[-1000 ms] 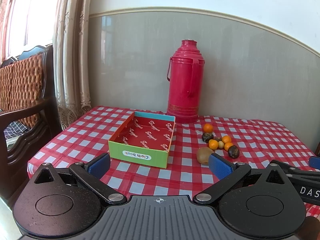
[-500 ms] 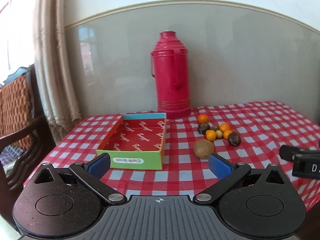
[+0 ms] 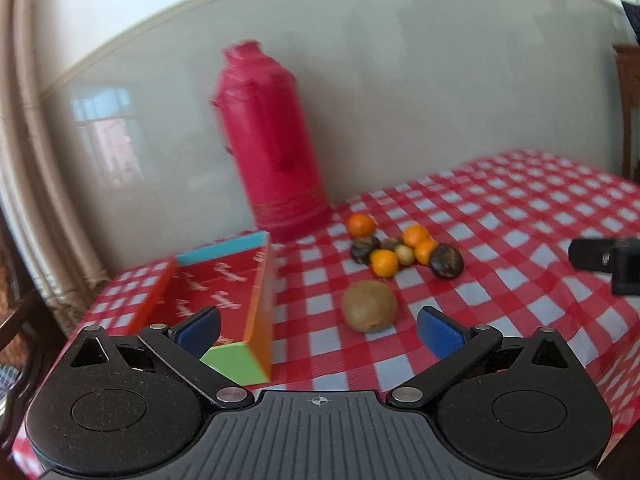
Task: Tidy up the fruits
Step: 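Reach the left gripper to the brown kiwi and close on it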
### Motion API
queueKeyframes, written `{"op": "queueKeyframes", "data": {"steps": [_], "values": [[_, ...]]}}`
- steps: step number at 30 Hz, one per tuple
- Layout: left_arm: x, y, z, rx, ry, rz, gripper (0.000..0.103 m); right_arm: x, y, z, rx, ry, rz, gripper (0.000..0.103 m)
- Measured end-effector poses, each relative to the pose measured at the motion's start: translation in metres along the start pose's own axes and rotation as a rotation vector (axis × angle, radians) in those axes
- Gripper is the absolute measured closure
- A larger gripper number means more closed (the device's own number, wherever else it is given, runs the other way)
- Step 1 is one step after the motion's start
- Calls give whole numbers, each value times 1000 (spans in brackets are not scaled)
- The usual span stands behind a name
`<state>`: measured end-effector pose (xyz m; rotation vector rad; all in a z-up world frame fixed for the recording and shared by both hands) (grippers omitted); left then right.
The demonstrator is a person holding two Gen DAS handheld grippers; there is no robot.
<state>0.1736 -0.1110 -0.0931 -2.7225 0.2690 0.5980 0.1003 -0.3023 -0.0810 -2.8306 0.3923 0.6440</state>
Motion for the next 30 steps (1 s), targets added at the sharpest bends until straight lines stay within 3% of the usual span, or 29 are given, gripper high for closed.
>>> {"op": "queueKeyframes", "data": {"steps": [6, 18, 27, 30], "values": [[53, 18, -2, 7, -88, 71, 0, 25, 15, 7, 64, 0, 7, 5], [118, 31, -1, -11, -127, 105, 1, 42, 17, 16, 83, 12, -22, 5], [149, 37, 8, -71, -214, 151, 48, 47, 20, 18, 100, -1, -29, 5], [148, 35, 9, -94, -203, 155, 51, 49, 21, 19, 107, -8, -30, 5]]}}
Point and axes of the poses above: each gripper's, at about its wrist camera, not at the fingertips, and x roughly the way its jaws point, y to its right, z to its underside, the point moved 6 cm from there along x, roughly the way its jaws point, and after that the axes turned 1 degree about z, right-handed, at the moved point
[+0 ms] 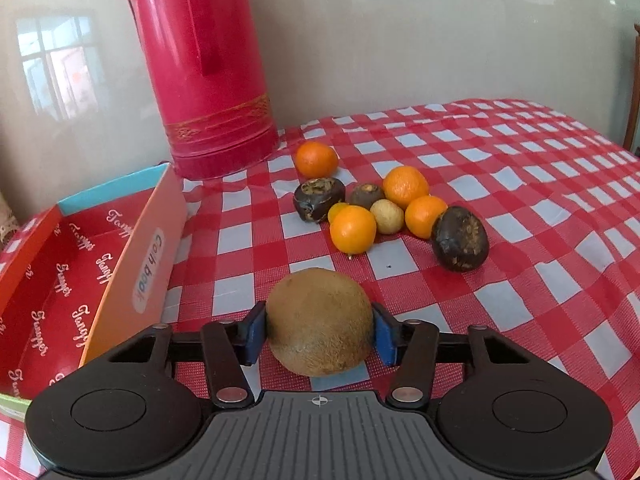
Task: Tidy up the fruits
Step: 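Carry the kiwi with the left gripper into the box and open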
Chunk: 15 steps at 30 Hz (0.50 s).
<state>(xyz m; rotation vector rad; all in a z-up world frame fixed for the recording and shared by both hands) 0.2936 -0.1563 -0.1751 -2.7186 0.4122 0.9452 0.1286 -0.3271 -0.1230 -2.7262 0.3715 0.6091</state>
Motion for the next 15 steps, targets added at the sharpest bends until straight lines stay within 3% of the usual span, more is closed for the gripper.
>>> {"op": "queueKeyframes", "data": {"steps": [5, 9, 15], "values": [[-5, -4, 1, -18, 22, 9, 52, 1, 0, 1, 13, -4, -6, 5], [-24, -13, -6, -19, 93, -27, 52, 2, -3, 2, 2, -3, -12, 5], [-58, -62, -20, -88, 202, -153, 52, 3, -12, 5, -8, -13, -35, 5]]}}
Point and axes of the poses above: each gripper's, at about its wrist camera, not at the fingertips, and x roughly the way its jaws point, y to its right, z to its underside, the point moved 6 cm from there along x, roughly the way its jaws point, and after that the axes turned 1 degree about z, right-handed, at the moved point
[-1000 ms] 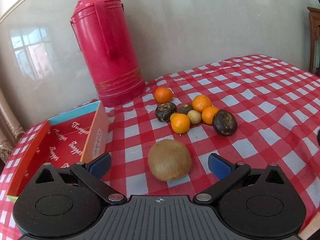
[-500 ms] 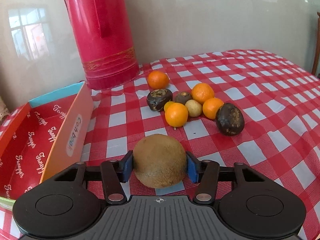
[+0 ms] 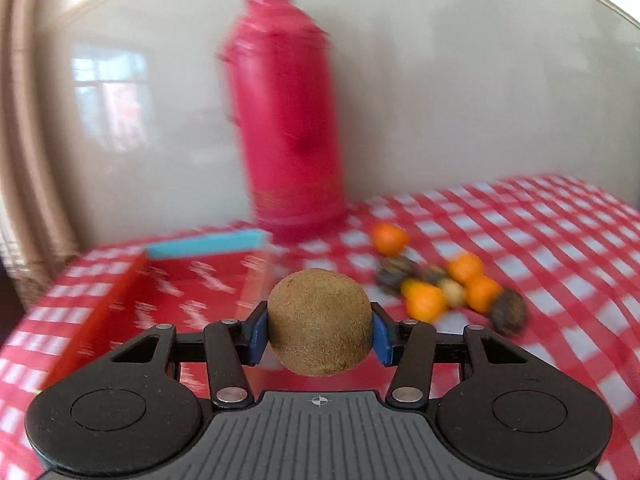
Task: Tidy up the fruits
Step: 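Carry the kiwi with the left gripper into the box and open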
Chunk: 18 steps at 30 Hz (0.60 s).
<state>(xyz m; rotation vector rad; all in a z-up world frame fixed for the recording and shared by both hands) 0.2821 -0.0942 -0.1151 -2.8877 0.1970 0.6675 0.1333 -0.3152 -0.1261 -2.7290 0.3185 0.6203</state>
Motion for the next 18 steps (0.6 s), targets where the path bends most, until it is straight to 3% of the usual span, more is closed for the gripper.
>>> {"op": "queueKeyframes", "data": {"steps": [4, 9, 16, 18], "values": [[1, -48, -2, -37, 1, -111, 52, 3, -10, 3, -17, -7, -13, 5], [23, -104, 16, -125, -83, -207, 52, 7, -24, 7, -42, -22, -37, 5], [47, -144, 42, -232, -201, -256, 52, 12, -37, 11, -67, -39, -45, 5], [47, -144, 45, -232, -201, -273, 52, 14, -42, 13, -79, -43, -49, 5]]}}
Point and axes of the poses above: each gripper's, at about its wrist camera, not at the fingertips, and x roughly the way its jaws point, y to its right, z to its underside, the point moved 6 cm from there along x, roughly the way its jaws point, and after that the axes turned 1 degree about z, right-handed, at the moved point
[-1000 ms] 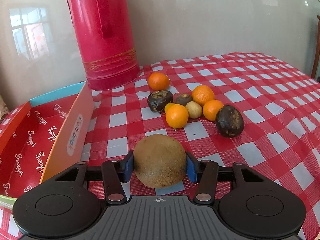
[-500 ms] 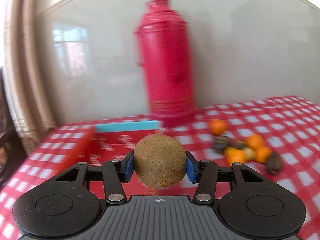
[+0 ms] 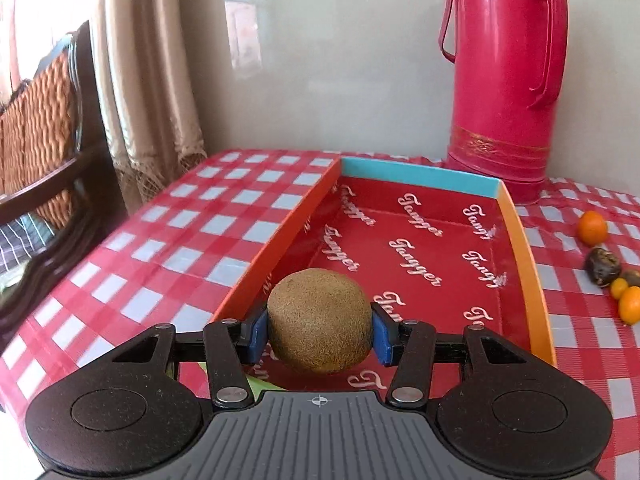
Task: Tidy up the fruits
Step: 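Carry the kiwi with the left gripper into the box and open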
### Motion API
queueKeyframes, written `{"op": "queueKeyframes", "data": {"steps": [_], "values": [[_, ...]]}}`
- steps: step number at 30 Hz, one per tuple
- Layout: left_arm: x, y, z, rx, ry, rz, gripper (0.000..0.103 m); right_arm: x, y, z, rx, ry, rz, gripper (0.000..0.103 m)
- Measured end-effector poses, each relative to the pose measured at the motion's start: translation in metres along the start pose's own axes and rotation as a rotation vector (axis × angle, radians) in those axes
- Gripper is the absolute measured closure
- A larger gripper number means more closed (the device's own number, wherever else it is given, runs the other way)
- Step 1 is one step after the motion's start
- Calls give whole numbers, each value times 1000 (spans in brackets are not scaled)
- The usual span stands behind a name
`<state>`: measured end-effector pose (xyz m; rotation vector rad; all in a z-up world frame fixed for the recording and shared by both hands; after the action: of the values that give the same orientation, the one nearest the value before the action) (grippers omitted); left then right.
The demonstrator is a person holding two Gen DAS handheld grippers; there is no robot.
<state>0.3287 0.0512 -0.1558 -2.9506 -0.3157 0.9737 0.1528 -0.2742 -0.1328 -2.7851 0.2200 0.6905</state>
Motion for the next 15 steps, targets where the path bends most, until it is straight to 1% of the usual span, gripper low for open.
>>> {"op": "queueKeyframes", "data": {"steps": [2, 3, 6, 7, 10, 12, 15], "values": [[-1, 1, 1, -6, -6, -11, 51, 3, -4, 1, -11, -6, -5, 5], [-2, 0, 0, -18, -5, -11, 47, 4, -6, 2, -14, -9, -7, 5], [-5, 1, -2, -45, 0, 3, 21, 7, -11, 3, -27, -17, -12, 5], [-8, 2, -2, -50, 10, 6, 16, 8, -13, 3, -33, -19, -12, 5], [-25, 4, -8, -32, 78, 2, 15, 10, -16, 3, -47, -22, -10, 5], [-38, 1, -13, -49, 102, 28, 14, 10, -17, 2, -54, -23, -12, 5], [-61, -9, -13, -66, 143, 38, 8, 12, -19, -1, -61, -30, -20, 5]]}}
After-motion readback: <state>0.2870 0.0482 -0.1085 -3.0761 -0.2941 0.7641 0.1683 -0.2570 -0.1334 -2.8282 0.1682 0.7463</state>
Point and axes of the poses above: each gripper's, at about its wrist camera, not at the fingertips, and x roughly the way its jaws point, y to its right, z to its underside, the point moved 6 cm from there along x, roughly the way its jaws point, and after that the axes turned 1 degree about z, right-handed, at the moved point
